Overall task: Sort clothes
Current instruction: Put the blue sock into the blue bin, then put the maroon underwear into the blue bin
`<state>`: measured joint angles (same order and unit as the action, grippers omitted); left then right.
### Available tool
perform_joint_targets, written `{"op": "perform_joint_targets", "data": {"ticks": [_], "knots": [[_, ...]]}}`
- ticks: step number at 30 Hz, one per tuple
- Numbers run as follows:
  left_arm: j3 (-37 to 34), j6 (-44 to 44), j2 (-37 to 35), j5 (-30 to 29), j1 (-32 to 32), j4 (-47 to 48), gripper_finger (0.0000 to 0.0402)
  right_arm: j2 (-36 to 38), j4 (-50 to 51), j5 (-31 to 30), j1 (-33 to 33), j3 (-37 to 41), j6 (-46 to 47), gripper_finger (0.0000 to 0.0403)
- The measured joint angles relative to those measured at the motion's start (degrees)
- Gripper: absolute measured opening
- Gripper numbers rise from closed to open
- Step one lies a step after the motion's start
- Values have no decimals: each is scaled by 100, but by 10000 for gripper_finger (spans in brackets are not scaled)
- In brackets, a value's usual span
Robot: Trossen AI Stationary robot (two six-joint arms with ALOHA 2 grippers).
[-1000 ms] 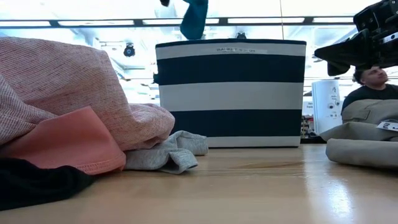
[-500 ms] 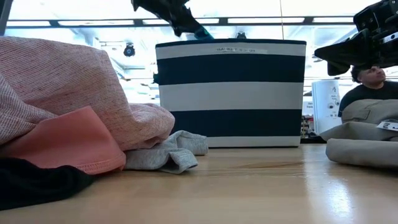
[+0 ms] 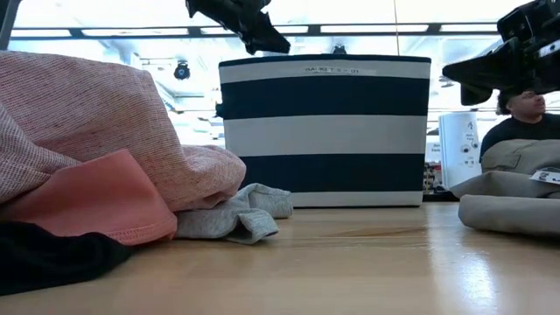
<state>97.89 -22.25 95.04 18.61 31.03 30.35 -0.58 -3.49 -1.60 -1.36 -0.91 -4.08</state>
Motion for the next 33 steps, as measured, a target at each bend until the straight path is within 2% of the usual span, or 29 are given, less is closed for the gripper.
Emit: {"op": "perform_joint_targets", "data": {"ticks": [8,13,24,33], "knots": [[0,7,-57,-2,-15,458,221,2,-451,6,2,-9,57,0],[-2,-274,-245,-6,-150,521,250,0,-833,6,0,-9,42,0],[-104,-374,-923,-1,-737,470,209,0,-926,6,2,-9,59,0],[-946,-308,-1623,0,-1010,418,172,0,-922,13,1,-9,112,0]]}}
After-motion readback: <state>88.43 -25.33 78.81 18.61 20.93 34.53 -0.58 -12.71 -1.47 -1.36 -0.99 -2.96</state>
